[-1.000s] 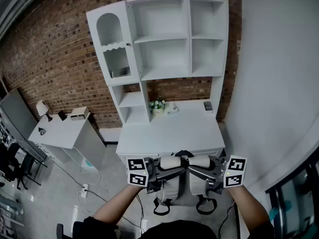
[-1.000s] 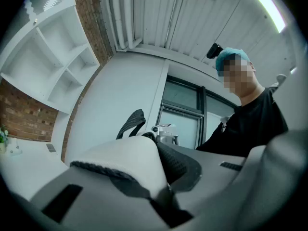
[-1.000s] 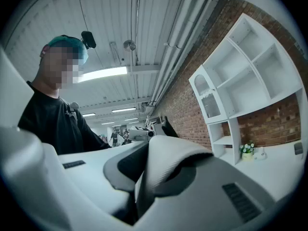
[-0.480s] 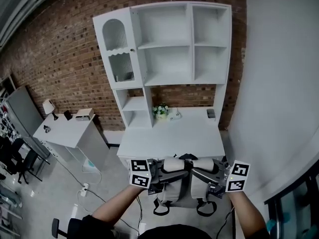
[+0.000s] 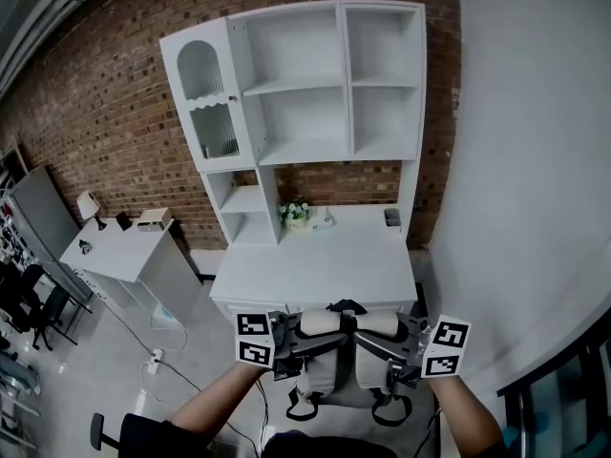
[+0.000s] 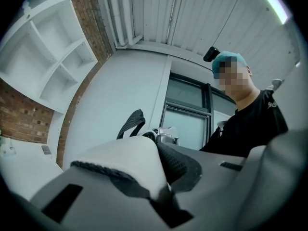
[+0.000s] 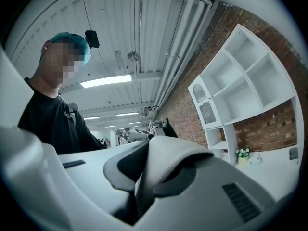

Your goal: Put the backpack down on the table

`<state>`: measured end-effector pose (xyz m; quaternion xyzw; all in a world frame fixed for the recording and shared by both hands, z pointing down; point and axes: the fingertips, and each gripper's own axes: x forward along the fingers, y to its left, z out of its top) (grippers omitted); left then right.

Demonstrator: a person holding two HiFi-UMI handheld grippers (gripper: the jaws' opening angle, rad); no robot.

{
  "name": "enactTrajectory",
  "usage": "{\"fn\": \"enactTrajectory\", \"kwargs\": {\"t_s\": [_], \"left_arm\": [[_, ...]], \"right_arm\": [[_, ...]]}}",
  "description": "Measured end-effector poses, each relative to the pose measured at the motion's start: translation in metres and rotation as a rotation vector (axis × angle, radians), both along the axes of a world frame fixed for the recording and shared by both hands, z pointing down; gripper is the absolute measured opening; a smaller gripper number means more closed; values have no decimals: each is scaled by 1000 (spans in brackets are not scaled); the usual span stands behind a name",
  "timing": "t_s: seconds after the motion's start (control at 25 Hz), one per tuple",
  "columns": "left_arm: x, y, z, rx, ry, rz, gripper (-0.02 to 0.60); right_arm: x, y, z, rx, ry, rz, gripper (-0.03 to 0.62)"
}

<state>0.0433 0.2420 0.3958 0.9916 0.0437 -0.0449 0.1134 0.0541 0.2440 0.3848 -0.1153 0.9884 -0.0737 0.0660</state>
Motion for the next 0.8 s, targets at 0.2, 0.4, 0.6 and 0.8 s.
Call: {"fn": "enactTrajectory", "kwargs": {"t_s": [0.2, 0.4, 0.6, 0.8], "left_arm": [[14, -9, 4, -18, 18, -27, 52], [28, -17, 12, -14, 10, 2, 52], [36, -42, 16, 5, 16, 25, 52], [20, -72, 8, 3, 38, 43, 52]], "right_arm": [[13, -8, 3, -2, 15, -10, 49], [29, -28, 10, -30, -2, 13, 49], [37, -52, 13, -48, -1, 45, 49], [20, -75, 6, -33, 31, 69, 49]]}}
